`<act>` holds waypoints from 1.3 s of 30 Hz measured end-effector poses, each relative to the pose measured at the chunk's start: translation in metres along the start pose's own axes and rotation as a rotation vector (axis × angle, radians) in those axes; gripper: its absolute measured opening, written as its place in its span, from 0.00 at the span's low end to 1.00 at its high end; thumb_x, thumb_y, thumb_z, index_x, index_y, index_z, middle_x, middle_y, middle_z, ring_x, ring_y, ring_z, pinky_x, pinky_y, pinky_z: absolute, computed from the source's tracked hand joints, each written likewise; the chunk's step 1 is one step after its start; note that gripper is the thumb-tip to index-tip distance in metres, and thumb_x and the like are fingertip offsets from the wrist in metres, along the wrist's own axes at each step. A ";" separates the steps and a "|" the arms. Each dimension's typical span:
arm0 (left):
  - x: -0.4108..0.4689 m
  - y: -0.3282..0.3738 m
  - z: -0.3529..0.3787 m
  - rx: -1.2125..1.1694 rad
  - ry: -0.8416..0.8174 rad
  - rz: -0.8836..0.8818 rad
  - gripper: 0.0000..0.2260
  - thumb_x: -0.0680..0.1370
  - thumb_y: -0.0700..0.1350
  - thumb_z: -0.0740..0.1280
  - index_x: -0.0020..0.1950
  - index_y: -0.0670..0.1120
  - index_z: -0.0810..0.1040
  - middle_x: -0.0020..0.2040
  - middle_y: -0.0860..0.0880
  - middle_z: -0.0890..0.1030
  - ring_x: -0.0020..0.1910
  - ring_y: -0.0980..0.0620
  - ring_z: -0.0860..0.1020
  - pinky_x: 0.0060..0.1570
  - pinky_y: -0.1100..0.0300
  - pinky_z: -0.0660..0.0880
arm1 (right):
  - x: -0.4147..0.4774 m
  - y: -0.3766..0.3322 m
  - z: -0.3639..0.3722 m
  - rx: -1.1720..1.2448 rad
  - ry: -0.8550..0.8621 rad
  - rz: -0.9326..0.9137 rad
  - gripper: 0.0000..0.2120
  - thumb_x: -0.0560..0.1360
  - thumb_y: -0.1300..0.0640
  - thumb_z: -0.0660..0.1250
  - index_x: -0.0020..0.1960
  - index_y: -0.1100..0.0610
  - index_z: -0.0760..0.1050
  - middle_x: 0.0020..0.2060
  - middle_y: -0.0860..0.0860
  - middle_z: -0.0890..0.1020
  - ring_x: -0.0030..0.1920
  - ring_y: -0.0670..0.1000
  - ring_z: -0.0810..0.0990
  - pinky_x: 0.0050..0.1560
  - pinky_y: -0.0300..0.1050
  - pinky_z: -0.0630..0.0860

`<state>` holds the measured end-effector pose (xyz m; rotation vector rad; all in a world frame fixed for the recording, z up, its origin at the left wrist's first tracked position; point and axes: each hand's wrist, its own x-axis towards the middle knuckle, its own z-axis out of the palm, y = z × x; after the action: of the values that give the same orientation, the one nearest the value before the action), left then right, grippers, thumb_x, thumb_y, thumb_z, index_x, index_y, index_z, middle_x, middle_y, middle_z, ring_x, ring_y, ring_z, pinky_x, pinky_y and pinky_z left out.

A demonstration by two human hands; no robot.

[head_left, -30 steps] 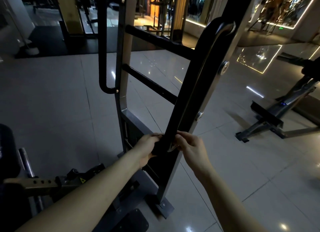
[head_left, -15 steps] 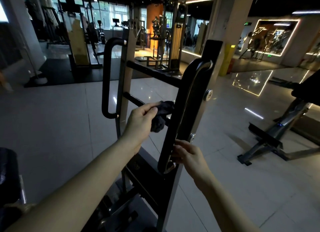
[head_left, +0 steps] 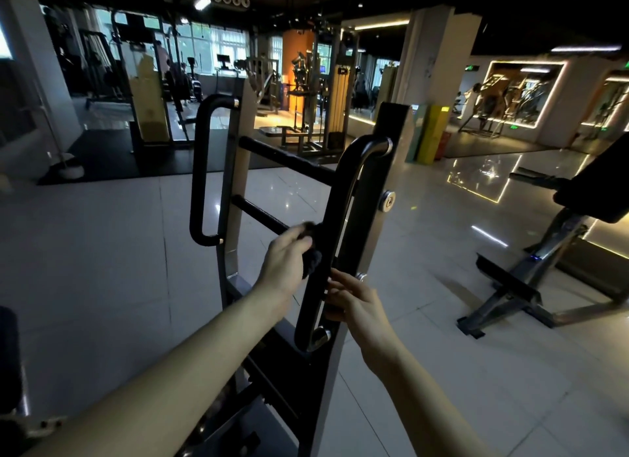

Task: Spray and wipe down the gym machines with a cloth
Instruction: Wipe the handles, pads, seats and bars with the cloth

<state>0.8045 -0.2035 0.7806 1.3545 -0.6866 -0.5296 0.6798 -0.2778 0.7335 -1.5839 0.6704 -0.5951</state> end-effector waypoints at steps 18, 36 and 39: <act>-0.043 -0.120 -0.046 0.491 -0.161 -0.119 0.21 0.83 0.37 0.63 0.73 0.56 0.74 0.57 0.65 0.81 0.61 0.61 0.79 0.64 0.63 0.75 | -0.005 0.003 -0.004 0.040 -0.048 -0.046 0.25 0.83 0.69 0.56 0.68 0.43 0.75 0.59 0.43 0.85 0.60 0.46 0.83 0.66 0.62 0.75; -0.046 -0.131 -0.054 0.477 -0.101 -0.058 0.22 0.81 0.43 0.70 0.72 0.61 0.75 0.58 0.63 0.84 0.64 0.59 0.78 0.68 0.56 0.74 | -0.006 0.018 -0.009 0.115 -0.045 -0.042 0.24 0.83 0.69 0.54 0.72 0.51 0.75 0.63 0.46 0.83 0.64 0.46 0.81 0.66 0.60 0.77; -0.044 -0.119 -0.054 0.534 -0.118 -0.060 0.19 0.80 0.42 0.70 0.70 0.59 0.78 0.54 0.62 0.85 0.59 0.60 0.81 0.64 0.54 0.78 | -0.005 0.022 -0.010 0.142 -0.054 -0.024 0.23 0.83 0.69 0.55 0.72 0.53 0.76 0.64 0.47 0.83 0.65 0.46 0.81 0.67 0.59 0.77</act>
<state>0.8175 -0.1535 0.6533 1.8565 -0.9282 -0.4956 0.6677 -0.2830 0.7124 -1.4717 0.5577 -0.6024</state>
